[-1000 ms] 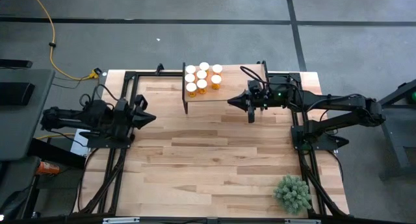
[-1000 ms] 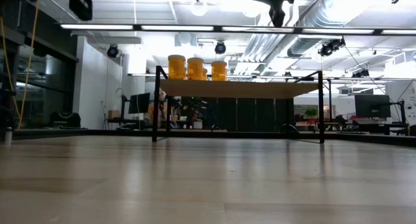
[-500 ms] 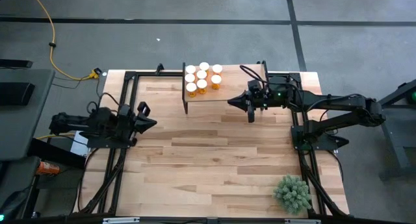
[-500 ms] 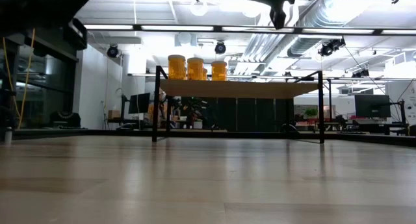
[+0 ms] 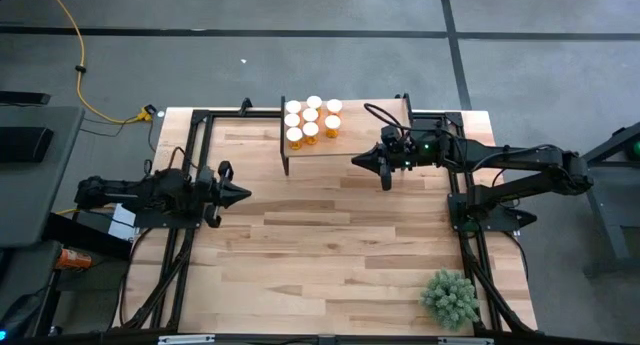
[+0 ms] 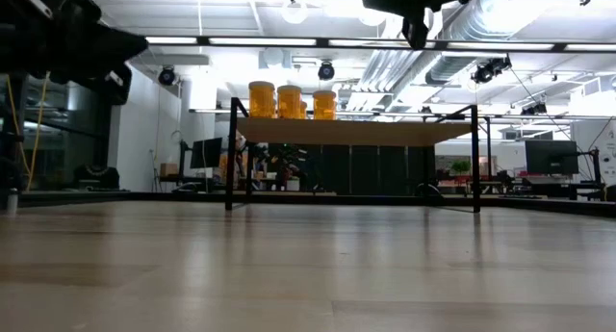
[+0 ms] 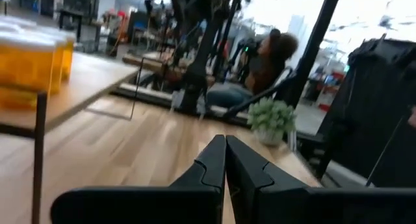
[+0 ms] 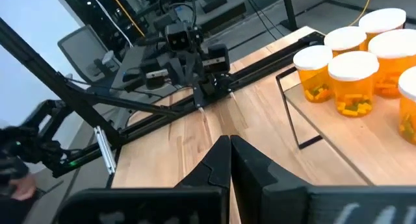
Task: Pick and place medicine bottles onto shelf by color
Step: Return to Home Position
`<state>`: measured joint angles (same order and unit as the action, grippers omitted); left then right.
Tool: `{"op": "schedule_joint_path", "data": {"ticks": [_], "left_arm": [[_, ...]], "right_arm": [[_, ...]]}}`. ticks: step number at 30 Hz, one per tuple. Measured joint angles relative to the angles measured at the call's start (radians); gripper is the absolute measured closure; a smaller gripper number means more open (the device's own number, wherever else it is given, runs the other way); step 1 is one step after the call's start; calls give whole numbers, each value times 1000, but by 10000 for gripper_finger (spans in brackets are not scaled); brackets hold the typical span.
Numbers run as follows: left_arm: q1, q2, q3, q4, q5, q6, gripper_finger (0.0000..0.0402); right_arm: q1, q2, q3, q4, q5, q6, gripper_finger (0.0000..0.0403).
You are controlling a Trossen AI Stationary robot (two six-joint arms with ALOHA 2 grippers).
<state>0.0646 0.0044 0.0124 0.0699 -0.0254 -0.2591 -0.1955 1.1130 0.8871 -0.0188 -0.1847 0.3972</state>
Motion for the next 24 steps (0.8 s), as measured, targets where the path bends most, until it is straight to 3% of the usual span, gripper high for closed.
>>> {"op": "schedule_joint_path", "data": {"ticks": [10,14,17,24], "left_arm": [[36,12,0,-62,13,11,401],[35,17,0,-61,13,1,401],[35,17,0,-62,14,1,401],[35,17,0,-62,13,1,399]], "right_arm": [[0,-7,0,-4,-105,-21,403],[0,-63,0,-89,-108,-60,403],[-1,-168,-40,-142,-109,-109,403],[13,-570,-334,-74,-101,-33,403]]}}
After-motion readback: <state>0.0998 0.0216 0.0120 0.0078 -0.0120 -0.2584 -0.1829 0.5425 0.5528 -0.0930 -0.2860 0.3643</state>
